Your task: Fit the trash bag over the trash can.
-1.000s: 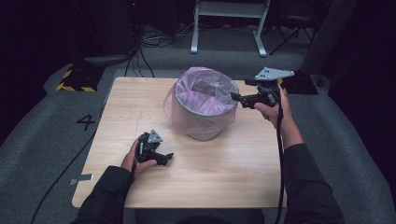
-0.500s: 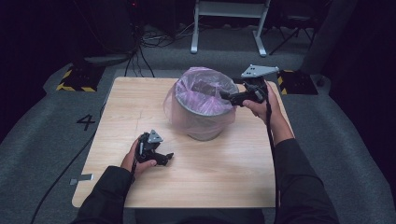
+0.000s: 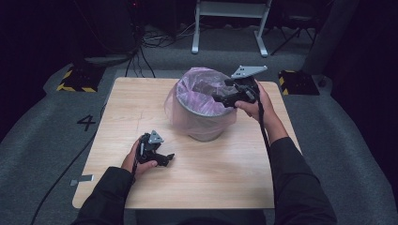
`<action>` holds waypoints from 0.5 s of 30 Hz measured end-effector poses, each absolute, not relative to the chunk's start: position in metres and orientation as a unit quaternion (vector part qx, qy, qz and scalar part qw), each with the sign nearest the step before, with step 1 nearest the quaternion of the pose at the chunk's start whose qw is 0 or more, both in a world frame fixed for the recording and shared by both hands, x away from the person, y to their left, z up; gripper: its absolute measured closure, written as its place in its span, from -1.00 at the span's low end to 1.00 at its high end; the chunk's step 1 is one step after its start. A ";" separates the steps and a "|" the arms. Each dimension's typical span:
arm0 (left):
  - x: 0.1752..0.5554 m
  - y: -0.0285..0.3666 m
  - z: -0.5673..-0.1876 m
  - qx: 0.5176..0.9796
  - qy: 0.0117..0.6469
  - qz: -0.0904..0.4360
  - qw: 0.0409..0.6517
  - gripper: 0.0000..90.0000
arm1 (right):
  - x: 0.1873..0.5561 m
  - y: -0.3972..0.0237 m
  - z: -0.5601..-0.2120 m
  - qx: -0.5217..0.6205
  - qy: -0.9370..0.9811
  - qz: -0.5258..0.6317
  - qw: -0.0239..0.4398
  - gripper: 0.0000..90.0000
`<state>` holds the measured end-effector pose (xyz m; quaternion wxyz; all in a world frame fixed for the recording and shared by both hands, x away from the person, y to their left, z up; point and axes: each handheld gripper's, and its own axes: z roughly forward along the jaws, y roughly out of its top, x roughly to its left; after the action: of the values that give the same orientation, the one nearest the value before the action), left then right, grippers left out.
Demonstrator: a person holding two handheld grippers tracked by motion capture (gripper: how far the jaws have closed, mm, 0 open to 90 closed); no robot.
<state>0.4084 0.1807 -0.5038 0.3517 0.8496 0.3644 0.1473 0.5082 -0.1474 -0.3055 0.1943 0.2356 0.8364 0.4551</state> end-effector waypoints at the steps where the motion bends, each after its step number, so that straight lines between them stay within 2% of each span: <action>1: 0.408 0.181 -0.504 0.850 0.364 0.147 0.352 -0.76 | 0.509 -0.146 -0.305 0.236 0.838 0.453 0.191 -0.55; 12: 0.408 0.181 -0.504 0.850 0.364 0.148 0.352 -0.76 | 0.517 -0.134 -0.308 0.236 0.852 0.437 0.168 -0.41; 14: 0.408 0.181 -0.504 0.850 0.364 0.148 0.352 -0.76 | 0.518 -0.130 -0.310 0.233 0.858 0.426 0.168 -0.29; 15: 0.408 0.181 -0.504 0.850 0.364 0.148 0.352 -0.76 | 0.519 -0.128 -0.310 0.229 0.862 0.423 0.162 -0.16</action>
<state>0.4082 0.1807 -0.5039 0.3520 0.8495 0.3642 0.1476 0.5190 -0.1280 -0.3098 0.1616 0.2286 0.8620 0.4225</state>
